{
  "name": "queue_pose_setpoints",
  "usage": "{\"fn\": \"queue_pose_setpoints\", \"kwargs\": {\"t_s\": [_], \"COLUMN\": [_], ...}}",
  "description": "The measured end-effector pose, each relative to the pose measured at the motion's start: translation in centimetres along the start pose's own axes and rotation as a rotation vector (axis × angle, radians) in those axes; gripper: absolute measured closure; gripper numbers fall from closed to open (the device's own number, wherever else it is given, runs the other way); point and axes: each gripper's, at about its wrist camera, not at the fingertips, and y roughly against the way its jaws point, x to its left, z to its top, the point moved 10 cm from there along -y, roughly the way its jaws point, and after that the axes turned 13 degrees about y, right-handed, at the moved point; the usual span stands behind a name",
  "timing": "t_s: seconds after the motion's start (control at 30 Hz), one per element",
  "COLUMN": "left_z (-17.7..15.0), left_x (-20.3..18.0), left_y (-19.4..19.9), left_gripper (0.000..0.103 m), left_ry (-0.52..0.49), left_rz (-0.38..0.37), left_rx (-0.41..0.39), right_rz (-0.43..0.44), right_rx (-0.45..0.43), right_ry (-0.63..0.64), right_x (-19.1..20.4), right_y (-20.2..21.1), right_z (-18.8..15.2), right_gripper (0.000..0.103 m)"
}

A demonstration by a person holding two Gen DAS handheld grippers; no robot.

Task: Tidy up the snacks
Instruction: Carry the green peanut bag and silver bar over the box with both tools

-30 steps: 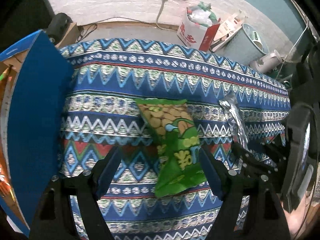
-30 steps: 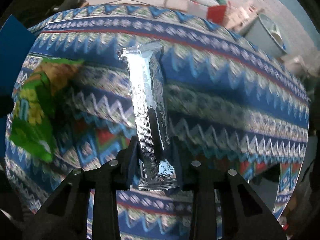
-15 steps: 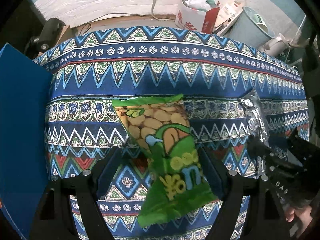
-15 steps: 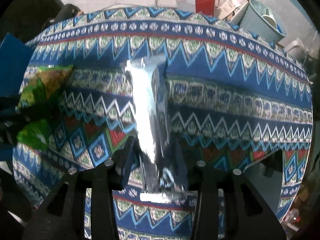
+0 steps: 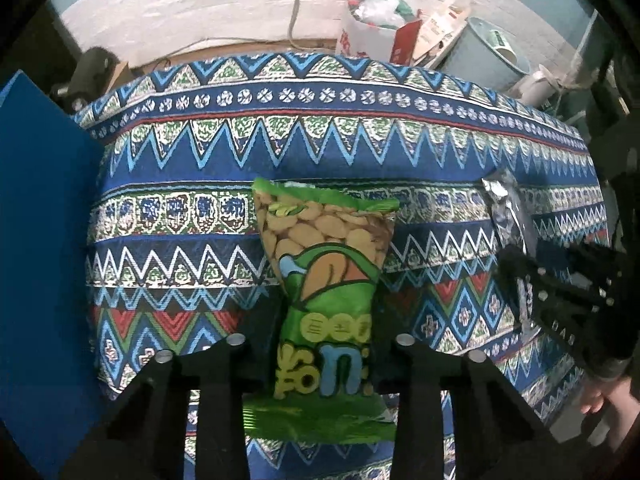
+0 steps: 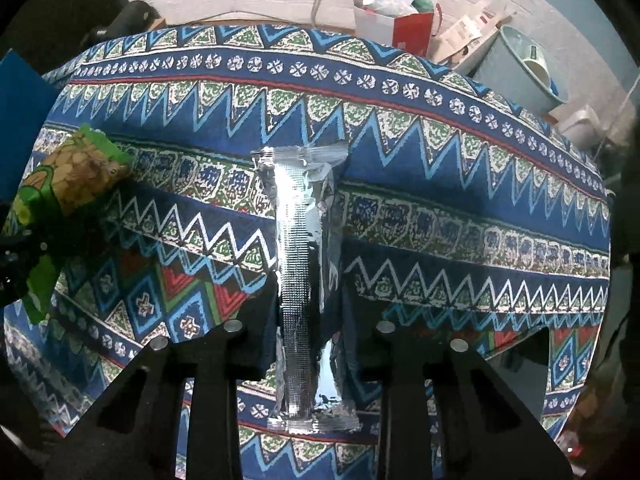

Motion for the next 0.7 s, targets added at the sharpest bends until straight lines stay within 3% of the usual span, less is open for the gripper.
{"fn": "queue_pose_setpoints", "kwargs": {"t_s": [0.17,0.7], "left_z": [-0.8,-0.8], "left_x": [0.0,2.9], "left_y": [2.2,11.0], "left_gripper": [0.070,0.070], "left_ry": [-0.041,-0.061], "left_rz": [0.005,0.028], "left_rx": [-0.045,-0.231], "right_rz": [-0.008,0.038], "right_rx": [-0.031,-0.172], "right_ry": [0.005,0.010], "right_x": [0.8,4.2], "right_y": [2.7,9.4], "right_z": [0.1,5.4], "right_gripper": [0.077,0.077]}}
